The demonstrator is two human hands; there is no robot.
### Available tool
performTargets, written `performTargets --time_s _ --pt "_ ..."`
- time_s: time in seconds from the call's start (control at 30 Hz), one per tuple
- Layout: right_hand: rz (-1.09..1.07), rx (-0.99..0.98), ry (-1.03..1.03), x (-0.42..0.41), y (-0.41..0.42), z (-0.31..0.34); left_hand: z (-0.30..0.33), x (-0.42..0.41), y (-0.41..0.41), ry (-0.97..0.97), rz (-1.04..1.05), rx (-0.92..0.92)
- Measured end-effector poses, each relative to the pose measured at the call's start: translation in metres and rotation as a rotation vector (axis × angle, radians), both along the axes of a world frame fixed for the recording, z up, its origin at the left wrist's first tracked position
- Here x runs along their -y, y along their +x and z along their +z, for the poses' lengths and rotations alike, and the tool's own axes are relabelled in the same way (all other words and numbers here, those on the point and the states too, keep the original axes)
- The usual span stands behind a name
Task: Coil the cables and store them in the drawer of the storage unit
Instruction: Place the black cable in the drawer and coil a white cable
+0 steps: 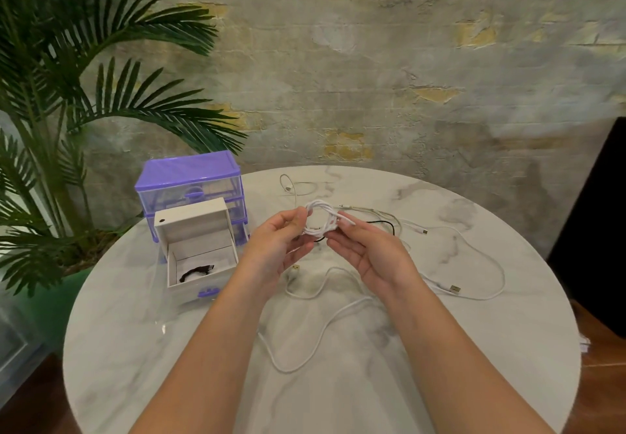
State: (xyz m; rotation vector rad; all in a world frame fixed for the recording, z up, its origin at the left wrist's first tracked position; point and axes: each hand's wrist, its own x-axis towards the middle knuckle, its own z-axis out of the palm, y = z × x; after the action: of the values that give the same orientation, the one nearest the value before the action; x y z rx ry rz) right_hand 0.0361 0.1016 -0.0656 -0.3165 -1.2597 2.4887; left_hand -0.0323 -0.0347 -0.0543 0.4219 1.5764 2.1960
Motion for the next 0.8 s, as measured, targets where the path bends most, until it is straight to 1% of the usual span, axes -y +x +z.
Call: performTargets --time_s 0.07,0.17,0.33,0.4,0.53,0.7,0.8 --pt "0.064 0.022 0.022 0.003 -0.001 0.0 -0.001 0.0 -0.001 -0.021 0.033 -0.016" --pt "0.098 0.058 0.045 0.006 0.001 0.0 -0.001 0.0 -0.002 -0.009 0.073 -0.006" --pt "0.061 -0.031 -0.107 0.007 -0.002 0.001 -0.002 -0.006 0.002 0.008 0.045 -0.014" --pt "0.106 -0.039 -0.066 0.009 0.0 0.002 -0.002 -0.007 0.003 0.025 0.034 0.006" --pt "0.219 0.02 0.088 0.014 0.004 0.005 -0.001 -0.007 0.0 0.075 0.04 0.045" --pt "0.327 -0.102 0.082 0.016 0.005 0.008 -0.001 -0.006 -0.001 0.071 0.047 0.022" --pt "0.296 -0.118 0.149 0.022 0.003 0.007 -0.002 -0.007 0.002 0.027 0.054 -0.035"
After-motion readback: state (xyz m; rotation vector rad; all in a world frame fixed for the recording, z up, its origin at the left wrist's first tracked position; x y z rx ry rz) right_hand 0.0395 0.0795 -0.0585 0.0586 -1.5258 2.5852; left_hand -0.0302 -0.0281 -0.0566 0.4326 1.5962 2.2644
